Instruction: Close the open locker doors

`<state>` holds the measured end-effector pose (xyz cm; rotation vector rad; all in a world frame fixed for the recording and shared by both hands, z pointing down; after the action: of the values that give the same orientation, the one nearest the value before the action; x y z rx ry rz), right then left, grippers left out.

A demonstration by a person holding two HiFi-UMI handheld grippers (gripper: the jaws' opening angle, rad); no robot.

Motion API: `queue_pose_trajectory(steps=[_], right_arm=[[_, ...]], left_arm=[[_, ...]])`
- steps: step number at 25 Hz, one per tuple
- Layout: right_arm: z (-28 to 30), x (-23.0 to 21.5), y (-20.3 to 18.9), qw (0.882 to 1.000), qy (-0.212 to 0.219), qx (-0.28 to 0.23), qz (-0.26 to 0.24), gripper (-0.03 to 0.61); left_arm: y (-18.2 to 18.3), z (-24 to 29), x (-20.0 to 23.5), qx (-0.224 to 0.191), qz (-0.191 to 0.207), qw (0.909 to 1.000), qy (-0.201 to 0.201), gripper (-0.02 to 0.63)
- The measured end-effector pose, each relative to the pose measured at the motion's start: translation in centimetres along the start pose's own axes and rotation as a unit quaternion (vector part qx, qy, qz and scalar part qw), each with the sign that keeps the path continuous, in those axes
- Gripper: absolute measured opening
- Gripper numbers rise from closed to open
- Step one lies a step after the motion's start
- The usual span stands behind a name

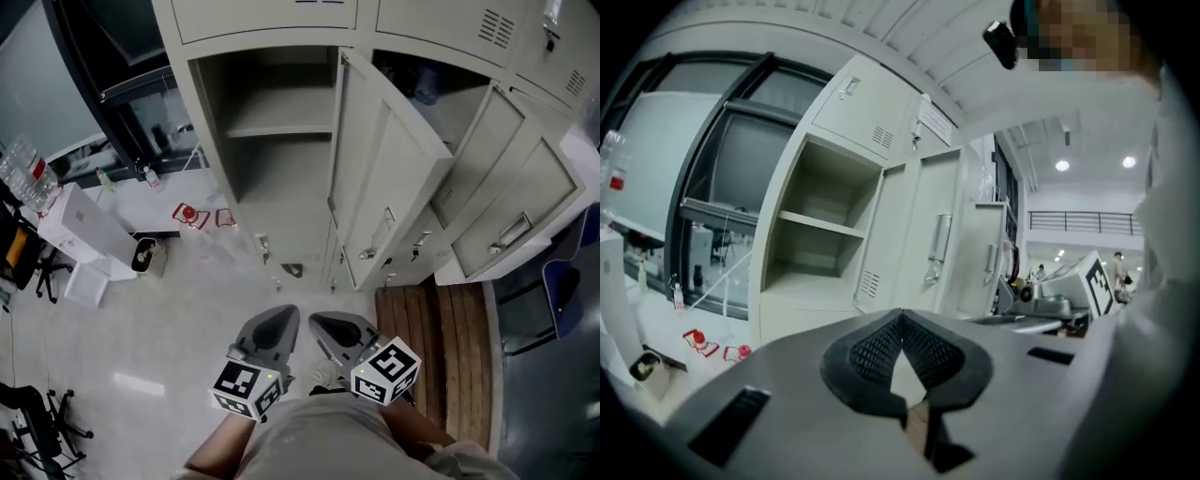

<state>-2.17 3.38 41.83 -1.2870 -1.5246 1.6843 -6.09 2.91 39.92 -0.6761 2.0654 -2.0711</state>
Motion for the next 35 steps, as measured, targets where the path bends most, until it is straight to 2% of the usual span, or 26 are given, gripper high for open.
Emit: queue_pose_trajectory(steps=[3, 12, 17, 23, 35], right_arm=[[-0.1, -1.2, 0.4, 1.0, 0.009, -0.003, -0.005, 0.028], [-1.1, -4.6, 1.4, 1.0, -0.018, -0.014, 0.001, 0.028], [-1.2, -6.1, 1.5, 0.999, -0.049, -0.013, 0.002, 0.028], [-2.3, -7.6, 2.4, 0.995, -0.094, -0.015, -0.004, 0.028], [-6.8, -12.7, 4.2, 0.982, -0.183, -0.03, -0.019, 0.028]], left_arm=[[0.0, 1.4, 0.1, -0.003, -0.023, 0.9997, 0.003, 0.016], [0.1, 4.1, -0.7, 0.003, -0.019, 0.9997, -0.017, 0.016], [-0.2, 5.0, -0.4, 0.013, -0.003, 0.9993, -0.035, 0.015], [-0.2, 6.8, 0.0, 0.019, -0.007, 0.9981, -0.058, 0.016], [-1.3, 9.7, -1.8, 0.032, 0.002, 0.9943, -0.102, 0.015]])
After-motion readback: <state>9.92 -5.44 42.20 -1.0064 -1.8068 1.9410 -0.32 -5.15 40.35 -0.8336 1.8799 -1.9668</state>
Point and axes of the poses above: the fingertips, and each gripper's own axes: z forward along the fingers, x to its left, y out of its top, the point moved 1 cm from there along -z, backward along the fingers, and after that the axes turned 15 degrees about -x, right-handed, at the moved point
